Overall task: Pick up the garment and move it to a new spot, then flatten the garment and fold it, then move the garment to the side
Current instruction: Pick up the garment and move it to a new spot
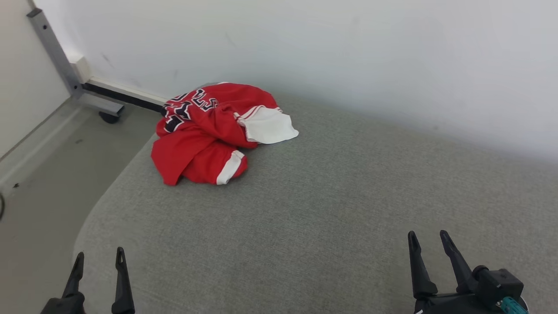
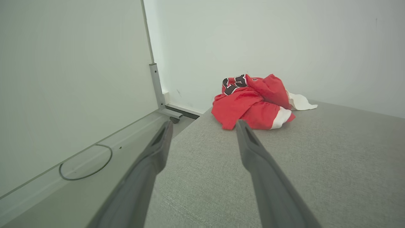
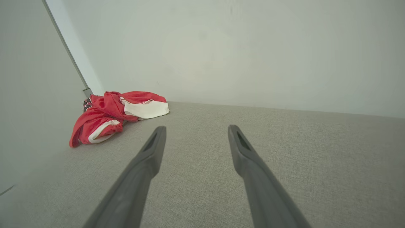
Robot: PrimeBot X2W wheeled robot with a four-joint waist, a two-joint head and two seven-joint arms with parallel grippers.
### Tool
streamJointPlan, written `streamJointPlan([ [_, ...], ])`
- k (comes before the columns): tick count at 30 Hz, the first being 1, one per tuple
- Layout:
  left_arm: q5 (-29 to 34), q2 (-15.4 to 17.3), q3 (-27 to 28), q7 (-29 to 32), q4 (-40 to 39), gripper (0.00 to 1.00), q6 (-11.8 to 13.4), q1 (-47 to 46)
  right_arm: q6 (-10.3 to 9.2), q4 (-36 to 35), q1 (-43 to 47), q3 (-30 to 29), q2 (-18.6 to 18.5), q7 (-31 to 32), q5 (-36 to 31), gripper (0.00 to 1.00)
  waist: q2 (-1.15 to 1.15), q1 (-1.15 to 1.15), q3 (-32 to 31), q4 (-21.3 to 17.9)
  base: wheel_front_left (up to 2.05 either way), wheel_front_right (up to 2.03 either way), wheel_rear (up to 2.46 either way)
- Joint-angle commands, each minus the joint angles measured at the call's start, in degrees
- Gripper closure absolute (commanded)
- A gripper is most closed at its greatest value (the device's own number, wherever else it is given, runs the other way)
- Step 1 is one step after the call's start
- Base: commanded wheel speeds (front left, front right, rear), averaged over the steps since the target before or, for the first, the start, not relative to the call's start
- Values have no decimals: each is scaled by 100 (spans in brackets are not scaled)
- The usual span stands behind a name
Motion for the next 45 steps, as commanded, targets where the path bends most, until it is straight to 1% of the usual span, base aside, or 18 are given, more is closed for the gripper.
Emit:
streamJointPlan([
  [1,-4,17,0,22,-30,0,34,84,-12,3,37,7,-11,-7,20,0,0,0,-45,284,0,0,0],
  [6,-45,47,35,51,-103,0,78,146,-12,16,26,45,-12,16,40,0,0,0,-57,459,0,0,0],
  [10,-83,56,69,44,-162,0,134,190,-12,9,-28,78,-12,37,19,0,0,0,-22,481,0,0,0],
  [13,-100,82,93,38,-158,0,146,172,-12,7,-51,89,-11,43,1,0,0,0,-5,479,0,0,0],
  [17,-163,123,209,8,-142,0,235,47,-12,0,-82,102,-14,84,-29,0,0,0,66,315,0,0,0],
  [24,-278,379,418,-23,-159,0,189,-601,-12,-168,-240,-57,-14,198,-263,0,0,0,426,-232,0,0,0],
  [28,-423,584,526,35,-57,0,95,-1247,-12,-319,-386,-148,-15,292,-421,0,0,0,767,-606,0,0,0],
  [31,-578,728,594,74,72,0,-23,-1820,-12,-465,-517,-228,-12,333,-508,0,0,0,1077,-887,0,0,0],
  [33,-817,796,738,69,137,0,-106,-2213,-12,-563,-614,-255,-15,365,-560,0,0,0,1313,-1095,0,0,0],
  [35,-906,971,848,50,245,0,-171,-2599,-12,-661,-712,-286,-12,386,-618,0,0,0,1549,-1271,0,0,0],
  [36,-990,1028,912,48,302,0,-215,-2782,-12,-720,-773,-290,-12,396,-638,0,0,0,1684,-1372,0,0,0],
  [37,-990,1028,912,48,302,0,-215,-2782,-12,-720,-773,-290,-12,396,-638,0,0,0,1684,-1372,0,0,0],
  [42,-1126,1475,1077,252,599,0,-302,-3528,-12,-852,-1013,-350,-11,351,-636,0,0,0,2218,-1816,0,0,0],
  [45,-1188,1685,1129,387,846,0,-337,-3878,-12,-845,-1120,-369,-11,293,-592,0,0,0,2427,-2020,0,0,0],
])
